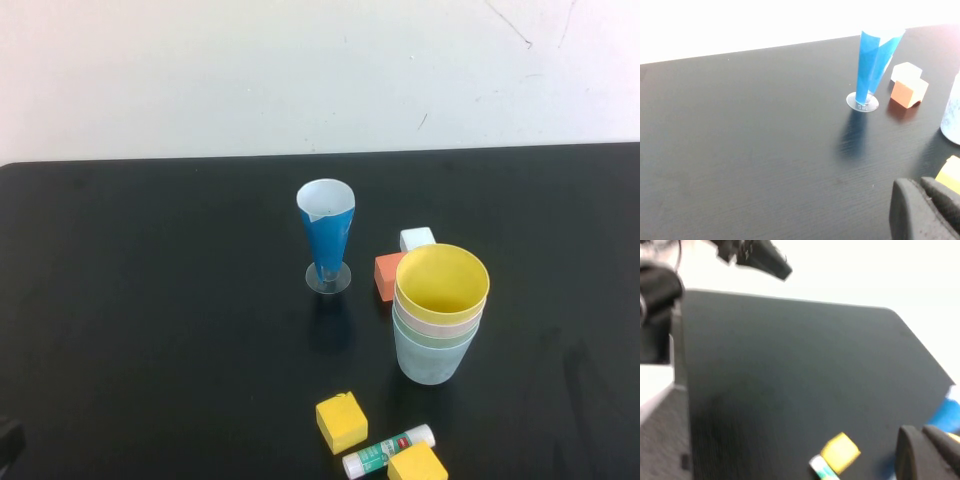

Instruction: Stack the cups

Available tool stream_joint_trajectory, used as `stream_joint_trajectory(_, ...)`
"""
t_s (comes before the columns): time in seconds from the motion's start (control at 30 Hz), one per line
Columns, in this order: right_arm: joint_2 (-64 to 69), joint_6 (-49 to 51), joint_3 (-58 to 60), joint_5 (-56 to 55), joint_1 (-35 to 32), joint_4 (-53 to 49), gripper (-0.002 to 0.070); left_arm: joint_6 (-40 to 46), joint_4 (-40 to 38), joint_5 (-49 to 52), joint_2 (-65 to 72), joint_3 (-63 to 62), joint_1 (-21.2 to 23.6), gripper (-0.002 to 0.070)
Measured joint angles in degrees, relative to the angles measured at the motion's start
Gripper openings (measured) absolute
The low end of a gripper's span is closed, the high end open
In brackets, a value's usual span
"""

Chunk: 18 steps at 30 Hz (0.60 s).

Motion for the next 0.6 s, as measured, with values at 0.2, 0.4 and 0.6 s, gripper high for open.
stream_joint_trajectory(0.2,-6.4,1.4,3.4,-7.6,0.0,-10.9,-0.0001,0.0,0.0,0.0,0.0,0.0,0.0,-0.0001)
stream_joint_trajectory(0.4,-13.1,8.2,10.8,-9.5,0.0,-14.3,-0.0001,0.0,0.0,0.0,0.0,0.0,0.0,-0.0001)
stream_joint_trajectory(0.6,-16.8,9.4,19.7,-16.8,0.0,-13.0,-0.0001,0.0,0.0,0.0,0.0,0.0,0.0,-0.0002)
